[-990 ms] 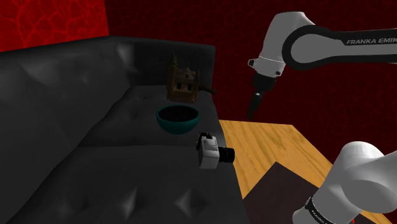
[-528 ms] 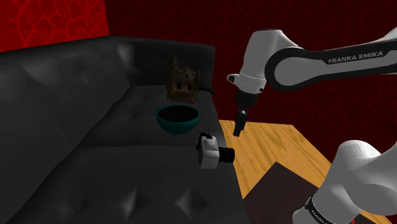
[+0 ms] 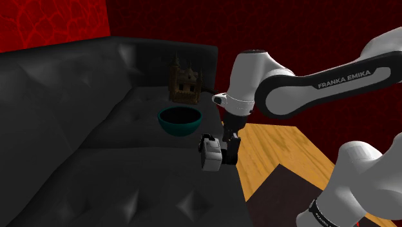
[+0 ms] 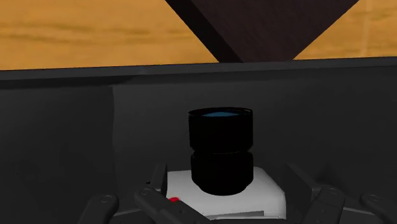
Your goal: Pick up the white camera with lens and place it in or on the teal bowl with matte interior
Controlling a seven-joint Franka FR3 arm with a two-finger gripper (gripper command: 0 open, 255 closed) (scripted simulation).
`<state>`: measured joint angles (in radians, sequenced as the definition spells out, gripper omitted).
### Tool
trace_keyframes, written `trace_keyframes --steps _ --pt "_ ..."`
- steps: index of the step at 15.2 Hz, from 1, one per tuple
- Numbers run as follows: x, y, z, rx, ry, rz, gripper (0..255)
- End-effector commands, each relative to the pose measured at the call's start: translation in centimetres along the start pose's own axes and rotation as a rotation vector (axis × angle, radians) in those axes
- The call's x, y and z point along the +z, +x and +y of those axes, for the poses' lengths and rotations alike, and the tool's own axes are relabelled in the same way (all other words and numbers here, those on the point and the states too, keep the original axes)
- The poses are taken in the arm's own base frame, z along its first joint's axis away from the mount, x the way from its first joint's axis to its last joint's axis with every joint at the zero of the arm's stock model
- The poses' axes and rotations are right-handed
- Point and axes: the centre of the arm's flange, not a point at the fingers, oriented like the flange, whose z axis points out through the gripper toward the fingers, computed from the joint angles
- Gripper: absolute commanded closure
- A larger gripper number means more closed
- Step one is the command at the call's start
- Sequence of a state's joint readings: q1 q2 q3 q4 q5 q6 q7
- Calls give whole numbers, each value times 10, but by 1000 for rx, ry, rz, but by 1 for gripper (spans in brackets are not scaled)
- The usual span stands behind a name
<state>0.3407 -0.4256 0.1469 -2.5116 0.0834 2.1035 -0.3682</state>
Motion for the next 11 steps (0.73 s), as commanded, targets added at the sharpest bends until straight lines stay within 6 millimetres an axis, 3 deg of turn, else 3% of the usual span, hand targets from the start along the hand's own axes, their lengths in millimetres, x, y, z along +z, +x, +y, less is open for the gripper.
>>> trace_keyframes --steps 1,6,11 --pt "11 0 -2 -7 0 0 0" --pt "35 0 -2 -7 0 0 0" --pt "35 0 -2 -7 0 0 0"
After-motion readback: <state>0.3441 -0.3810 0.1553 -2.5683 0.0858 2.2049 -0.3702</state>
